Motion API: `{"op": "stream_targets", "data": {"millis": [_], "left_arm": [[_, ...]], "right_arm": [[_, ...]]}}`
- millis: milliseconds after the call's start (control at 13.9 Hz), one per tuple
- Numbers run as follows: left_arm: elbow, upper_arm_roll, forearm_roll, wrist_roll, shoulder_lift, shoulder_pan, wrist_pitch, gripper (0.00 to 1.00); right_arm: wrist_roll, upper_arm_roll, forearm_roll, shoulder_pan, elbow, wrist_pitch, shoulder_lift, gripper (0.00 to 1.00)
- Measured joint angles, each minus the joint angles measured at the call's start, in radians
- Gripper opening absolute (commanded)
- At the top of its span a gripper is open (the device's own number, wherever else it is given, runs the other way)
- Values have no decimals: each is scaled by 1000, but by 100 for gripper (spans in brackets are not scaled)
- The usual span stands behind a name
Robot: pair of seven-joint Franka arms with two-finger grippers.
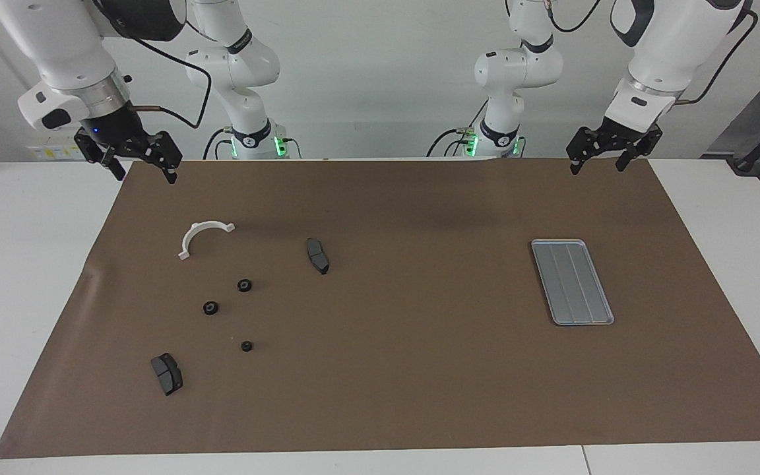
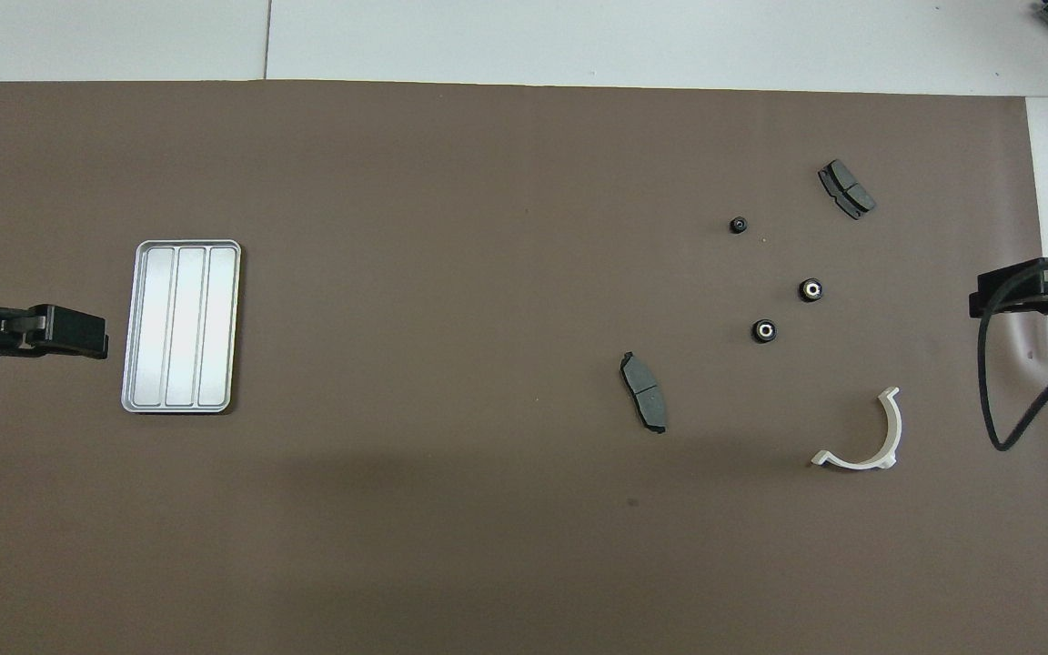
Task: Pick bearing gear from pile to tray
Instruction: 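Reach the right gripper down to a small black bearing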
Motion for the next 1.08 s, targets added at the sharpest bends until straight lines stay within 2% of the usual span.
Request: {"op": "stream_targets", "data": {"millis": [431, 861, 1077], "left_arm": [[0, 0, 0, 0, 0, 0, 0, 100], [0, 0, 0, 0, 0, 0, 0, 100], [0, 0, 0, 0, 0, 0, 0, 100]], "right_arm": [[-2, 9, 0, 4, -24, 14, -5, 100], [-10, 12, 0, 6, -162, 250, -14, 100], [-47, 13, 0, 6, -212, 346, 25, 100]]}}
